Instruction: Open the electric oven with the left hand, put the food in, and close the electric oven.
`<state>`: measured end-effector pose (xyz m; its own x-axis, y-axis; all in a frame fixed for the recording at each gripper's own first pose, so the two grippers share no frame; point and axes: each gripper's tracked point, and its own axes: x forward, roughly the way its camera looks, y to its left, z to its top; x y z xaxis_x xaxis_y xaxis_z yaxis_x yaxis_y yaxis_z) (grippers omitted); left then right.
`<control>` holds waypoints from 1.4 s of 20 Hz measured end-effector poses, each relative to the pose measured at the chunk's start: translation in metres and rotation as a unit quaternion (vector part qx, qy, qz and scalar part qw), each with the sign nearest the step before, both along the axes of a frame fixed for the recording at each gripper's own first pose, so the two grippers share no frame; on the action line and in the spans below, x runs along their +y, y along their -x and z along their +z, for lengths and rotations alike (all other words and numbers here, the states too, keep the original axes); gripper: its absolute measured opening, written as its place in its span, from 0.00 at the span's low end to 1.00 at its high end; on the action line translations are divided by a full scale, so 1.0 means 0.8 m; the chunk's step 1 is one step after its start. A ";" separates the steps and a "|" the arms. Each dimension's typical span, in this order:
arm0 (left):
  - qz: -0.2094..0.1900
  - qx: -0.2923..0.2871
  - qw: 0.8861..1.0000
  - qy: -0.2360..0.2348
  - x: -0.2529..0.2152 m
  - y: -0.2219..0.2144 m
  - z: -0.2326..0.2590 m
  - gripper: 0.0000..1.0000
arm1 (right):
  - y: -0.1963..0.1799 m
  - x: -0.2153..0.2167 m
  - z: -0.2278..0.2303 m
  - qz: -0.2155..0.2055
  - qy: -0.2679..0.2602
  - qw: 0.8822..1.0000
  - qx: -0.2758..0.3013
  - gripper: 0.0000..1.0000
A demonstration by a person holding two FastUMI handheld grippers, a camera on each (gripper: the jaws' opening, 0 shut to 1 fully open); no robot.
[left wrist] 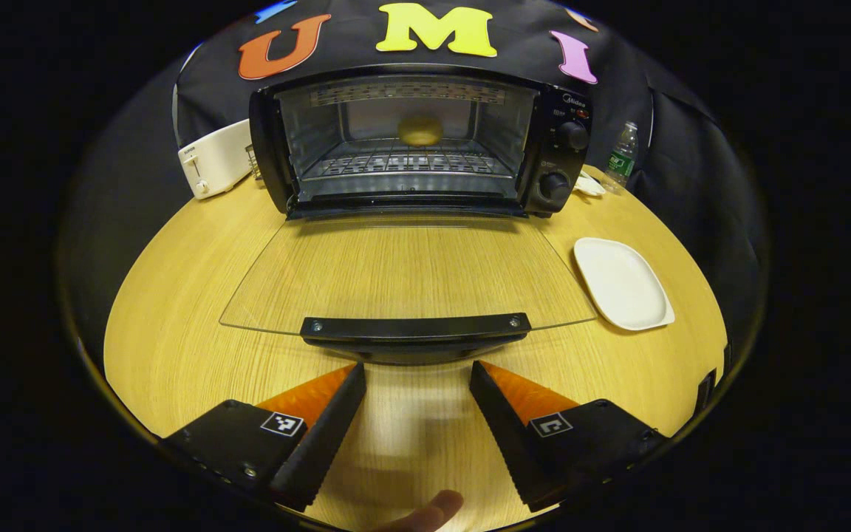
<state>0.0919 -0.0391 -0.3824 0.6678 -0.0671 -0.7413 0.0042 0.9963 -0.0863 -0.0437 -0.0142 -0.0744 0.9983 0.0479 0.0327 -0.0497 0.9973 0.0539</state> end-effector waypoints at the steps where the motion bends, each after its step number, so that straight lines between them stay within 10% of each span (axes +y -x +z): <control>1: 0.000 -0.005 1.000 -0.003 0.001 -0.003 0.002 0.95 | -0.002 -0.003 -0.005 -0.002 -0.004 1.000 0.006 0.96; 28: 0.001 -0.050 0.999 -0.020 0.008 -0.015 0.060 0.95 | -0.009 -0.014 -0.035 0.004 -0.019 0.999 0.041 0.96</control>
